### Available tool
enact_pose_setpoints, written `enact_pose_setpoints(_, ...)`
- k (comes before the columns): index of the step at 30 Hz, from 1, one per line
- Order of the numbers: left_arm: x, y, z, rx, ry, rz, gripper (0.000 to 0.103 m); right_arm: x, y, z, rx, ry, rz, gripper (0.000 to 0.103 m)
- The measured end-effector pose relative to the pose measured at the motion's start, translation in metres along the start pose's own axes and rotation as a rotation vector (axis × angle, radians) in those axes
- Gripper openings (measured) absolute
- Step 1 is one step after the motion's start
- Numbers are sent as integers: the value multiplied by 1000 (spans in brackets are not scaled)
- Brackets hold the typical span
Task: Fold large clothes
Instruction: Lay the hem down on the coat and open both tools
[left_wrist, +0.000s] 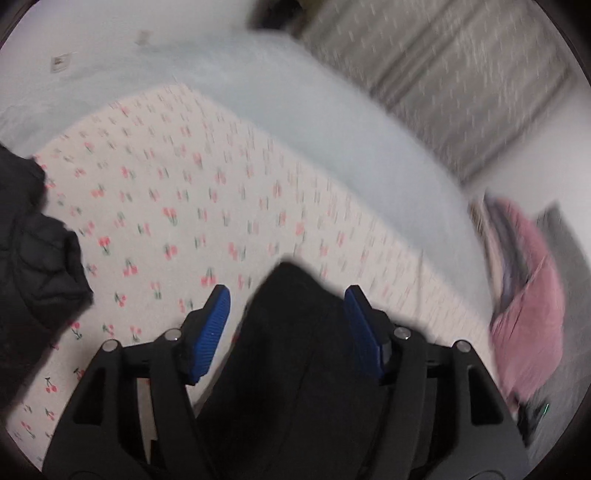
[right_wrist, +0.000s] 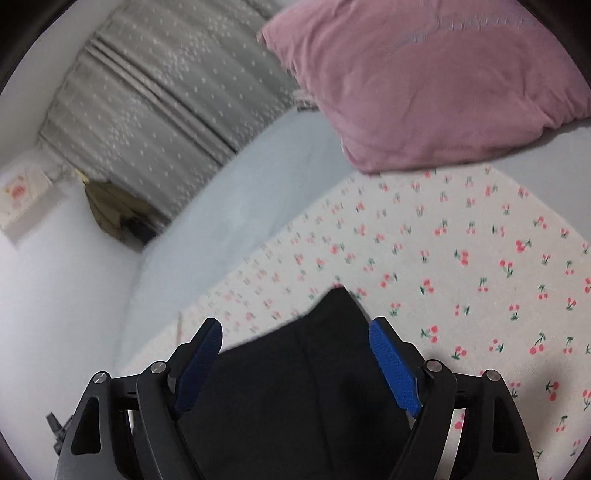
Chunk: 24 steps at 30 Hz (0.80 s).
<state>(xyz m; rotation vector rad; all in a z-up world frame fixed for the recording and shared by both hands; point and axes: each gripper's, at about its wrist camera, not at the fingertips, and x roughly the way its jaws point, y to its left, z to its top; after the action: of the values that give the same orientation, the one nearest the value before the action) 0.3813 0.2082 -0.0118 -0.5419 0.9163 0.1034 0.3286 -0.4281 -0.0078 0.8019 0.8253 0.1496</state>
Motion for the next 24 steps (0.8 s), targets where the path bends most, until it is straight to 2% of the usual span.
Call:
enact_pose_setpoints(2, 26, 7, -17, 13, 55, 75, 65, 23, -10, -7, -12, 62, -49, 82)
enact_pose_setpoints(3, 35, 13, -27, 4, 60, 97, 65, 35, -14, -15, -34, 79, -107, 81)
enact_pose_setpoints(4, 43, 22, -39, -12, 55, 113, 64, 45, -20, -25, -52, 84, -182, 72)
enact_pose_setpoints(5, 45, 29, -51, -14, 11, 99, 64, 48, -29, -36, -60, 86, -214, 68)
enact_pose_setpoints(7, 39, 28, -65, 24, -77, 101, 63, 42, -30, -46, -90, 22, -206, 66)
enact_pose_setpoints(11, 34, 18, -74, 79, -119, 190, 64, 33, -34, -54, -82, 0, -220, 63)
enact_pose_setpoints(15, 26, 36, -71, 24, -130, 149, 63, 24, -41, -56, -50, -39, -218, 63)
enact_pose_setpoints(17, 19, 38, -69, 19, -114, 136, 63, 22, -41, -54, -37, -17, -223, 63)
enact_pose_setpoints(19, -5, 34, -73, 33, -116, 128, 62, 14, -24, -50, -87, 51, -307, 63)
enact_pose_setpoints(20, -22, 32, -80, 42, -138, 103, 62, -5, -13, -53, -108, 22, -308, 65)
enact_pose_setpoints(21, -43, 29, -88, 59, -149, 76, 62, -36, 1, -63, -129, -25, -226, 65)
enact_pose_setpoints(23, -81, 22, -115, 79, -99, 39, 62, -80, 18, -89, -128, -37, -114, 70)
enact_pose_setpoints(24, -94, 20, -129, 78, -75, 15, 62, -98, 25, -105, -123, -20, -88, 72)
